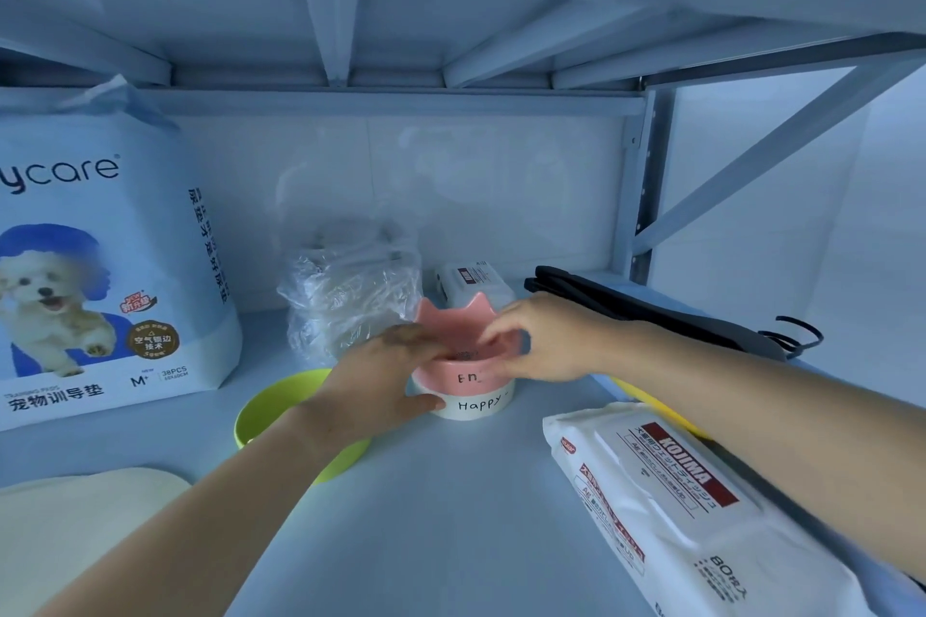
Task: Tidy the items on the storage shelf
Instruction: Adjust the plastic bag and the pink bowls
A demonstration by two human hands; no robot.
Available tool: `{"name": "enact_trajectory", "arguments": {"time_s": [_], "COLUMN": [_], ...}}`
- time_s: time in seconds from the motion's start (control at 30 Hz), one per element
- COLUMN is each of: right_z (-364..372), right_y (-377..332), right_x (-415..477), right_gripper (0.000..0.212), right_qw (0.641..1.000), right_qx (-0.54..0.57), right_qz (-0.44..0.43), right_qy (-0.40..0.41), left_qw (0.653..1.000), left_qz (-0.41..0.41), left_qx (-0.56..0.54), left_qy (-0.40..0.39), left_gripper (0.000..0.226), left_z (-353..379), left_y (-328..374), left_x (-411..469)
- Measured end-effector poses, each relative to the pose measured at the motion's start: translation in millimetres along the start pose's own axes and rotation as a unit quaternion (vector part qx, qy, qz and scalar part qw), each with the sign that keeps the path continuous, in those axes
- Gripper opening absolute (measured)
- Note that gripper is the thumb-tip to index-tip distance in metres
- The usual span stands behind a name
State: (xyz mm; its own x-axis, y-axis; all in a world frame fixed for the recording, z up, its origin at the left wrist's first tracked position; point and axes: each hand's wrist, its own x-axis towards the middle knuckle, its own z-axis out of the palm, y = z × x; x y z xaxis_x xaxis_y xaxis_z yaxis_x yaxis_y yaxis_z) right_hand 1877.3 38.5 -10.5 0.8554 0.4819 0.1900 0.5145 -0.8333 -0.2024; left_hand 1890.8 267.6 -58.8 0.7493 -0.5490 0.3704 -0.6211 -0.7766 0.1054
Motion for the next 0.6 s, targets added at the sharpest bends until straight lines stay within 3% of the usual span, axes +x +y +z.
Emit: {"name": "enact_trajectory", "arguments": {"time_s": [0.1, 0.27, 0.6], "right_z": [8, 19, 6], "right_y": [-2, -3, 6], "right_x": [-5, 3, 4], "right_gripper": [0.036, 0.043, 0.024], "right_qw": [0.997, 0.996, 1.000], "right_qx": [-0.053, -0.081, 0.001], "right_qz": [-0.011, -0.011, 0.002], "right_qy": [-0.050, -0.039, -0.011], "left_qw": [0.998, 0.995, 0.999], "left_qz": [0.007, 0.001, 0.030], "left_qx": [0.056, 0.093, -0.008], "left_qy": [-0.038, -0.036, -0.028], "left_gripper": [0.056, 0.054, 0.057], "left_z": [5, 11, -1], "left_y": [6, 11, 9], "left_x": [8, 16, 13]}}
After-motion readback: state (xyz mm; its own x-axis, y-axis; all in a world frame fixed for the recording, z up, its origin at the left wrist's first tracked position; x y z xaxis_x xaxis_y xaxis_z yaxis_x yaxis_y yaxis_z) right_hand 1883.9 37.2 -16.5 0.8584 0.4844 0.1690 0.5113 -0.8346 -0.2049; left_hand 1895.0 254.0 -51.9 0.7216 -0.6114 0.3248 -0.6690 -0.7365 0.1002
